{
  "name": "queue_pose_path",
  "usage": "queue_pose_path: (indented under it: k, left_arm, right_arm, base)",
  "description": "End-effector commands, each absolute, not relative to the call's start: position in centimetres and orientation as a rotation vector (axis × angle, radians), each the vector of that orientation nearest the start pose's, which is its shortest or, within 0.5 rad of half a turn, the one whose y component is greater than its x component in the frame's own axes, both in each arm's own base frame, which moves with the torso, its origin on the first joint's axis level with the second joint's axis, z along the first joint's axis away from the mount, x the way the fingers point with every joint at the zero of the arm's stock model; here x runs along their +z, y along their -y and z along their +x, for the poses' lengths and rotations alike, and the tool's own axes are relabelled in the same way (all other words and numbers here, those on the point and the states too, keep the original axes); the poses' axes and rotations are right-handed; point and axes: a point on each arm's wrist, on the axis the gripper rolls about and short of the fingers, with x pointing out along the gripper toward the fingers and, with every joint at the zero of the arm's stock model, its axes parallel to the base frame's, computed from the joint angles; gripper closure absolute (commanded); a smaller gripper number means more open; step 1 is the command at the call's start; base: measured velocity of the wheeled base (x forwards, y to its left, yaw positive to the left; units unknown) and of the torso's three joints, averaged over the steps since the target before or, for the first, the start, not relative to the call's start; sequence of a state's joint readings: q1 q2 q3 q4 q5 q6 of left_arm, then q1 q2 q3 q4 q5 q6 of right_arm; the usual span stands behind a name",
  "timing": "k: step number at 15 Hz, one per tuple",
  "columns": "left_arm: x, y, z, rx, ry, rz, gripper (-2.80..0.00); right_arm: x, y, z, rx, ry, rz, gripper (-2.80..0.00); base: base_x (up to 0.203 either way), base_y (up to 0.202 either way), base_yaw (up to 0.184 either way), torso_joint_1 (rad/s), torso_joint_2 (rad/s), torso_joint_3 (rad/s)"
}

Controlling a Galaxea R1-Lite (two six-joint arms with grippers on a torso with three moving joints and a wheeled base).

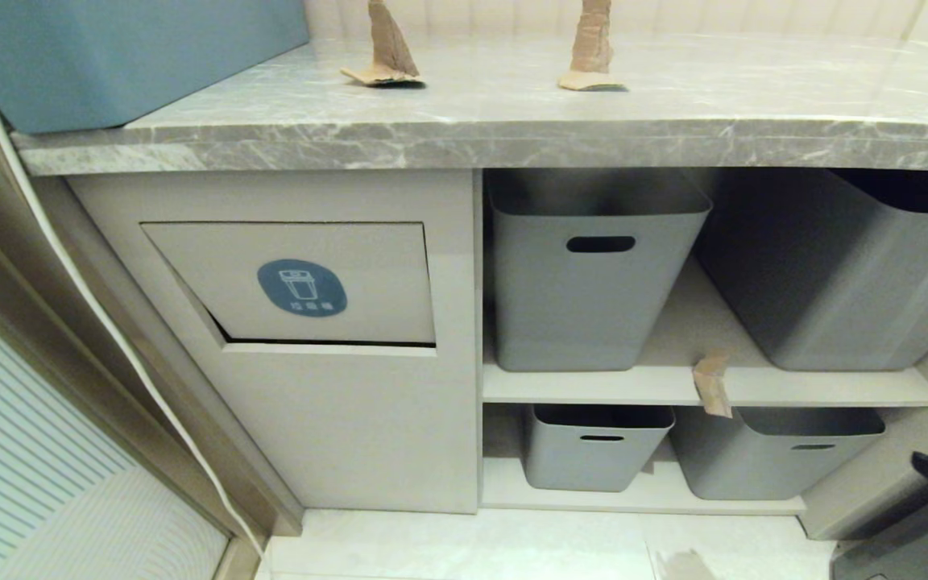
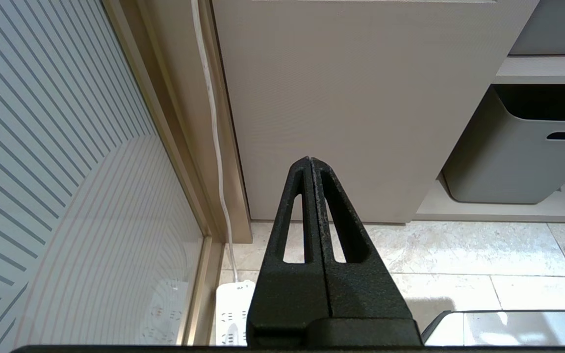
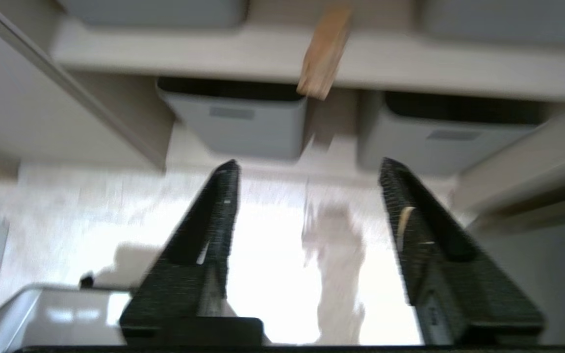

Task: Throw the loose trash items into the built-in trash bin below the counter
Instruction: Pick up the garbage

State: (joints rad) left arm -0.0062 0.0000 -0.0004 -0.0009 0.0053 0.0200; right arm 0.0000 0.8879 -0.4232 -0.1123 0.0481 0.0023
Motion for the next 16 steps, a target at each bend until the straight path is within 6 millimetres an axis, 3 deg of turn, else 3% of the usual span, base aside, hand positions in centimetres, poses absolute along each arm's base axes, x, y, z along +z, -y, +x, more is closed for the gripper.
queue_pose_path:
  k: [1, 6, 9, 13, 16]
  left_arm:
    - [7.6, 0.0, -2.3, 0.000, 0.002, 0.020, 0.00]
    - [7.6, 0.0, -2.3, 0.000, 0.002, 0.020, 0.00]
    - [7.6, 0.0, -2.3, 0.000, 0.002, 0.020, 0.00]
    - [7.6, 0.0, -2.3, 0.000, 0.003, 0.020, 0.00]
    - [7.6, 0.0, -2.3, 0.000, 0.003, 0.020, 0.00]
  right_arm:
    - [15.8, -0.1, 15.1, 0.059, -0.574, 0.027, -2.80]
    - [10.9, -0.3, 21.0, 0.118, -0.656, 0.078, -2.80]
    - [8.5, -0.2, 24.9, 0.114, -0.611, 0.105, -2.80]
    - [8.2, 0.6, 31.3, 0.089, -0.464, 0.137, -2.80]
    - [7.1, 1.5, 34.7, 0.067, -0.443, 0.133, -2.80]
  base:
    - [0.000, 0.000, 0.000, 0.000, 0.00, 0.000]
    - [0.000, 0.000, 0.000, 0.000, 0.00, 0.000]
    - [0.000, 0.000, 0.000, 0.000, 0.00, 0.000]
    - [0.000, 0.000, 0.000, 0.000, 0.00, 0.000]
    - [0.000, 0.000, 0.000, 0.000, 0.00, 0.000]
